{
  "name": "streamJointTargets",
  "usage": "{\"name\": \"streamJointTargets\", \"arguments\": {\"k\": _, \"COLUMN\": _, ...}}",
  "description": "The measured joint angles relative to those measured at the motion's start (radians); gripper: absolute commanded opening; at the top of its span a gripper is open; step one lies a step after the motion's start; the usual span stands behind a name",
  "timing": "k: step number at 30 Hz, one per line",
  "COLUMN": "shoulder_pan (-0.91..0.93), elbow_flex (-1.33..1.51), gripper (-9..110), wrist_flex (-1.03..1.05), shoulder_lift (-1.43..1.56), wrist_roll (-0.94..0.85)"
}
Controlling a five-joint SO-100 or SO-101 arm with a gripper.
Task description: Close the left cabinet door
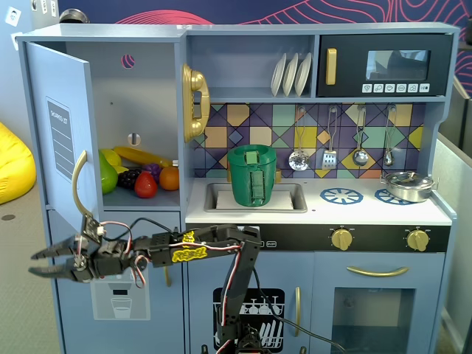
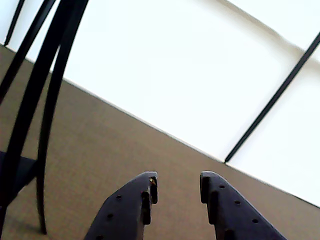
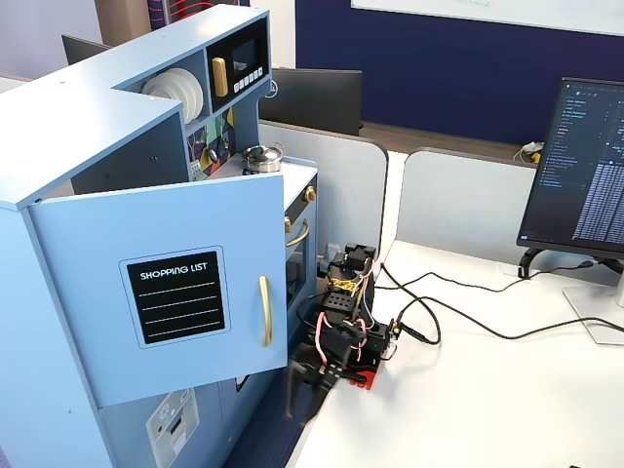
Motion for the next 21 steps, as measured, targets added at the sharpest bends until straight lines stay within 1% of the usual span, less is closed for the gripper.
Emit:
{"name": "streamJointTargets", "arguments": {"k": 5, "shoulder_pan": 0.043, "elbow_flex": -0.037, "gripper": 0, "wrist_flex": 0.005, "shoulder_lift": -0.005, "wrist_roll": -0.009}}
{"name": "streamJointTargets", "arguments": {"k": 13, "shoulder_pan": 0.13, "elbow_flex": -0.011, "gripper": 0, "wrist_flex": 0.005, "shoulder_lift": 0.009, "wrist_roll": -0.015}}
{"name": "streamJointTargets", "arguments": {"k": 21, "shoulder_pan": 0.322, "elbow_flex": 0.071, "gripper": 0, "wrist_flex": 0.005, "shoulder_lift": 0.095, "wrist_roll": -0.04}}
